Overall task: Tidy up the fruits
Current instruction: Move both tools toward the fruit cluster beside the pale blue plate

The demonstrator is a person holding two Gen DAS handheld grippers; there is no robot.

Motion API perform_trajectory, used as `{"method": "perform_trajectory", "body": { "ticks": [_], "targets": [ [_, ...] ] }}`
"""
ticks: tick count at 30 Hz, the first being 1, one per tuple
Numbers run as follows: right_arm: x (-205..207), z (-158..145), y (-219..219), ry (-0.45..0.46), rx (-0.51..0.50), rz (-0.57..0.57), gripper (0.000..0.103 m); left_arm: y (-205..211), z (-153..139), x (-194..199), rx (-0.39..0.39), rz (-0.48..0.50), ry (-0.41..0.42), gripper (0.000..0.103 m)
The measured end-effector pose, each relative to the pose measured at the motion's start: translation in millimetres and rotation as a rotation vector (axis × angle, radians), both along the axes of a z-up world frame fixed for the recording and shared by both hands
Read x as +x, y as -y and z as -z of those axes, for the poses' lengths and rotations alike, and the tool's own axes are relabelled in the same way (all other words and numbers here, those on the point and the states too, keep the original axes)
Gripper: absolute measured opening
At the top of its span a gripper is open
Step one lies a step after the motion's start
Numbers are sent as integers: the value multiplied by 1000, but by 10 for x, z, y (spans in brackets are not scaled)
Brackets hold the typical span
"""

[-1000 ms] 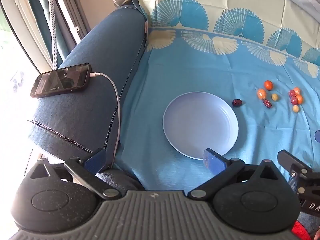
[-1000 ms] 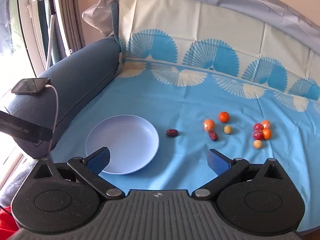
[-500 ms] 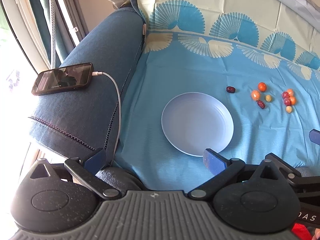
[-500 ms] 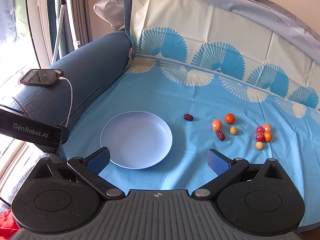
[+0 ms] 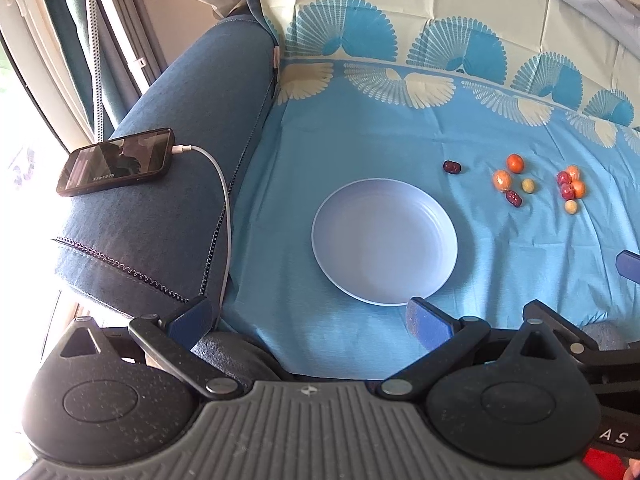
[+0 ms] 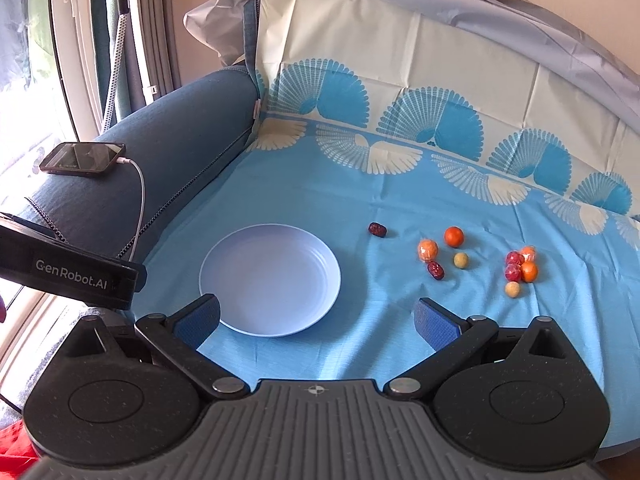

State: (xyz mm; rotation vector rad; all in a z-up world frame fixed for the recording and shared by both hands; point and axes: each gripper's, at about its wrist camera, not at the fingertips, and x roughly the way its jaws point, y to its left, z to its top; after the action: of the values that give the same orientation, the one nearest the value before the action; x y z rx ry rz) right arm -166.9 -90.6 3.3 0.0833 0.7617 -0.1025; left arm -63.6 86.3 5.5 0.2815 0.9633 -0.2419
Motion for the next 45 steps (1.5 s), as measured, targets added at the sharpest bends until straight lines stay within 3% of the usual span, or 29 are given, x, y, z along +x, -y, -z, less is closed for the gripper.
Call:
{"method": "perform_trajectory", "body": {
  "ticks": [11,45],
  "targets": [
    [75,-3,11,-1,23,8,103,109,44,25,38,18,-14,103],
    [88,-7,-30,0,33,-5,103,61,48,8,43,11,-12,103]
  ]
}}
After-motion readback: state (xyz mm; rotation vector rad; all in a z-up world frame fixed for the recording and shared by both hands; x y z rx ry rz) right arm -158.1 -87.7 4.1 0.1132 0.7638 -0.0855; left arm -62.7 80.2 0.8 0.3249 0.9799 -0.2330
